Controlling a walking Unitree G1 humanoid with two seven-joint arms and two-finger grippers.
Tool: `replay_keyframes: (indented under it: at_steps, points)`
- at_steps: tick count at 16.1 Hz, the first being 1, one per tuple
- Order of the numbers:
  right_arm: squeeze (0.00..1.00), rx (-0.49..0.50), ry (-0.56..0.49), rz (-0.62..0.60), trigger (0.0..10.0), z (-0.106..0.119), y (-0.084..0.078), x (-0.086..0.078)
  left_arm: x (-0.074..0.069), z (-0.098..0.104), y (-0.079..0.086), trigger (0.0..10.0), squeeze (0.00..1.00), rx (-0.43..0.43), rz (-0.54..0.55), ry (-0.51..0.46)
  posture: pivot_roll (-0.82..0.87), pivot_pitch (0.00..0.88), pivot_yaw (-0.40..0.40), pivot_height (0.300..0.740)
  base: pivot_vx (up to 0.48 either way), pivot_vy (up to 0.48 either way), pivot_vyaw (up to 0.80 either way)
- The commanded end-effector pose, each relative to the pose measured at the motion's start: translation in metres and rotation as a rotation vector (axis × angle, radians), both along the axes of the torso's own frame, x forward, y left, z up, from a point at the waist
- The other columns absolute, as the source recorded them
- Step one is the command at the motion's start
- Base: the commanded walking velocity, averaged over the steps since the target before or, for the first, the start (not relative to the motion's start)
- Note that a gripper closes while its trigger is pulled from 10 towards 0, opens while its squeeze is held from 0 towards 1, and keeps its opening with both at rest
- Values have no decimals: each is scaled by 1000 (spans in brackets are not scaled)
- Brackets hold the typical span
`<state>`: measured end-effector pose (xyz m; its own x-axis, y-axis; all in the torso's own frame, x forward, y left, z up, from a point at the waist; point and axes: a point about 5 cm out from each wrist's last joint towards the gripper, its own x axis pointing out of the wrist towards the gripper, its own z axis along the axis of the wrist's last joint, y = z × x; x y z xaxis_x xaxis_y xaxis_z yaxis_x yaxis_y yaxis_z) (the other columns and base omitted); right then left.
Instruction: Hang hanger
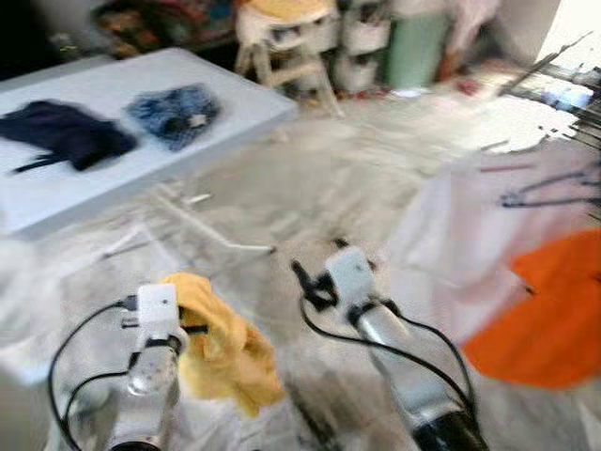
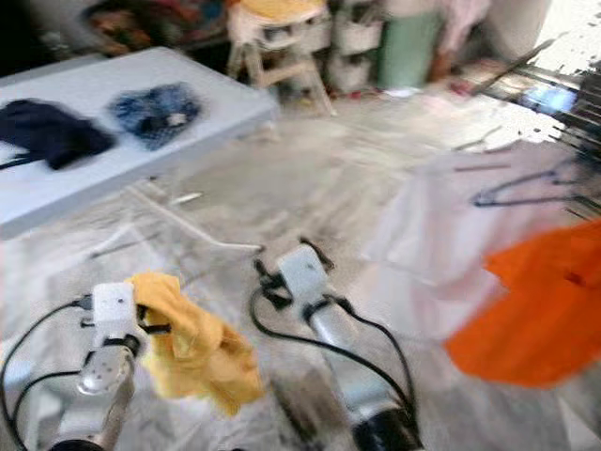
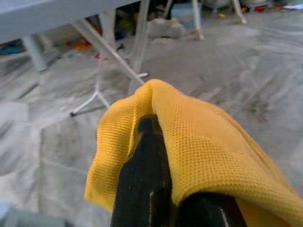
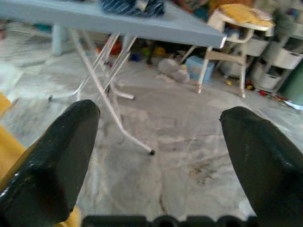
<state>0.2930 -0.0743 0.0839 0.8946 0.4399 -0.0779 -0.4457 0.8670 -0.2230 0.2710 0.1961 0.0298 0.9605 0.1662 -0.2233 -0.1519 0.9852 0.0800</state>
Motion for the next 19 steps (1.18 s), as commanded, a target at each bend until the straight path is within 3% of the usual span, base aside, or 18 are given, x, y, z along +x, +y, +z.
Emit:
replay_keyframes:
  at_steps: [1, 4, 7, 9, 13, 15, 19]
  points:
    - [0, 7, -32, 18, 10000, 8, 5, 0, 4, 10, 5, 10000, 0, 20, 6, -44, -89, 0, 24, 740, 0, 0, 800]
    - [0, 12, -46, 5, 10000, 10, 0, -1, 6, 13, 1, 10000, 0, 19, -26, -64, -93, 0, 23, 740, 0, 0, 800]
    - [0, 37, -111, -84, 10000, 24, -16, 1, 5, 40, 2, 10000, 0, 56, -57, -178, -82, 0, 12, 740, 0, 0, 798]
    - [0, 1, -131, -230, 10000, 25, -41, 2, -5, 55, 0, 10000, 0, 46, -126, -242, -74, 0, 9, 740, 0, 0, 0]
    - [0, 41, -70, -333, 10000, 15, -80, -12, -22, 49, 5, 10000, 0, -45, -91, -221, -71, 0, 26, 740, 0, 0, 0]
    - [0, 32, -63, -331, 10000, 14, -83, -14, -23, 53, 5, 10000, 0, -63, -97, -235, -73, 0, 31, 740, 0, 0, 0]
    - [0, 70, -75, -259, 10000, 23, -59, -7, -15, 62, 3, 10000, 0, -75, -114, -255, -77, 0, 34, 740, 279, 0, 331]
